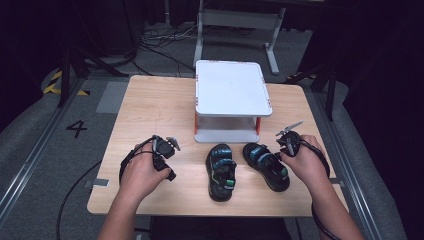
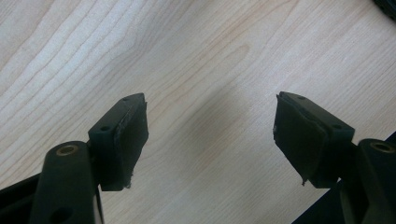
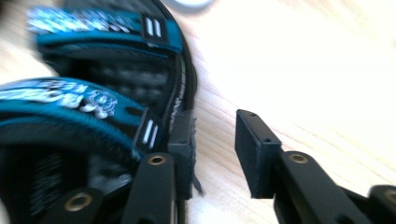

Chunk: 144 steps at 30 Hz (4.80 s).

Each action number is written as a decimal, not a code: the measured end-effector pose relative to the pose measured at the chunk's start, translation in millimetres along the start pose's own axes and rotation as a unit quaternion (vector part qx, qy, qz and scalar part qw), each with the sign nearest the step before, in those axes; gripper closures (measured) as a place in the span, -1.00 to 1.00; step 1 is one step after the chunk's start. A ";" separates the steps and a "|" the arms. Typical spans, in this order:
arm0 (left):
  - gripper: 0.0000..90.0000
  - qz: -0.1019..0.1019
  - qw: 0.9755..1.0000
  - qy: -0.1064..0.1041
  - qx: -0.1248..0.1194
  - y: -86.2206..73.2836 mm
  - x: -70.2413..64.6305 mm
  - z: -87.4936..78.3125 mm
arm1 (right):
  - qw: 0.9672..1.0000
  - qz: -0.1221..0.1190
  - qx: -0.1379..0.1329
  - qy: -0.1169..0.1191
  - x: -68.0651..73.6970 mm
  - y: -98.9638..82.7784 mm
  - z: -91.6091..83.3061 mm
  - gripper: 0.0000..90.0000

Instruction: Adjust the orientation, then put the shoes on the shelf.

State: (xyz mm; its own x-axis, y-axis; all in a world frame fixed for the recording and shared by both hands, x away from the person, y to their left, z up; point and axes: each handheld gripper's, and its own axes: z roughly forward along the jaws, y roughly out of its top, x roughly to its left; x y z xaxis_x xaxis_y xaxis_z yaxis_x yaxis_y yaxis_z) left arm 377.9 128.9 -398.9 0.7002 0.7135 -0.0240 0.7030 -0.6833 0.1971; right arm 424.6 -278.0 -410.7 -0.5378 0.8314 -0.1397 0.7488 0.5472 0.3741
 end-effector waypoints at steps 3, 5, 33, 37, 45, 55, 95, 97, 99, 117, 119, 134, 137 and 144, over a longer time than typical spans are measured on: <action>-0.40 -0.001 1.000 0.000 -0.001 0.0 0.1 -0.3 | 1.000 0.013 0.006 0.011 -5.5 -2.2 11.2 0.45; -0.40 -0.001 1.000 -0.002 -0.001 -0.1 0.4 -0.1 | 1.000 0.017 0.006 0.019 -7.0 -2.2 12.1 0.44; -0.34 0.007 0.999 -0.014 0.035 25.1 1.5 5.3 | 0.994 -0.043 0.021 0.097 17.9 -38.1 -65.1 0.33; -0.33 0.006 0.999 -0.017 0.038 24.7 1.9 7.5 | 0.994 -0.050 0.020 0.095 21.3 -33.6 -64.1 0.60; -0.34 0.008 0.999 -0.015 0.034 21.9 1.1 6.0 | 0.993 -0.050 0.017 0.103 21.1 -32.4 -65.1 0.79; -0.33 -0.010 1.000 -0.010 0.023 5.0 2.8 1.3 | 0.980 -0.093 -0.024 0.171 52.3 -14.8 -73.7 0.87; -0.35 -0.040 0.999 -0.011 0.023 -23.2 5.5 -1.3 | 0.957 -0.215 -0.080 0.180 78.1 28.4 -23.8 0.60; -0.35 -0.040 0.999 -0.009 0.023 -23.5 5.4 -1.9 | 0.954 -0.231 -0.081 0.172 80.3 30.4 -20.7 0.60; -0.35 -0.040 0.999 -0.012 0.021 -23.0 5.6 -0.9 | 0.955 -0.231 -0.093 0.163 75.8 30.1 -18.6 0.59; -0.41 -0.035 0.999 -0.010 0.019 -16.7 11.0 -3.5 | 0.968 -0.137 -0.112 0.176 83.4 21.0 -55.8 -0.01; -0.41 -0.031 0.999 -0.012 0.017 -16.6 10.9 -4.9 | 0.970 -0.128 -0.107 0.175 89.1 21.2 -60.5 -0.03; -0.41 -0.017 1.000 -0.013 0.010 -6.7 10.0 -6.6 | 0.982 -0.061 -0.057 0.167 122.0 23.7 -60.5 -0.07; -0.41 -0.014 1.000 -0.016 0.012 -7.4 7.7 -5.7 | 0.986 -0.032 -0.040 0.159 124.5 21.0 -58.9 -0.07; -0.41 -0.015 1.000 -0.016 0.012 -14.6 4.0 -5.9 | 0.987 0.007 -0.014 0.161 123.8 24.9 -41.7 -0.05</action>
State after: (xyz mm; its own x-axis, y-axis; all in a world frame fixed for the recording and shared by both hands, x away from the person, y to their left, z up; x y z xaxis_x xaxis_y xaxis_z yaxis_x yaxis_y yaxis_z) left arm 369.6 142.7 -396.0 0.6816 0.7292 -0.0602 0.7266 -0.6649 0.1730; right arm 360.5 -165.5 -380.4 -0.6255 0.7633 0.1618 0.7485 0.5285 0.4006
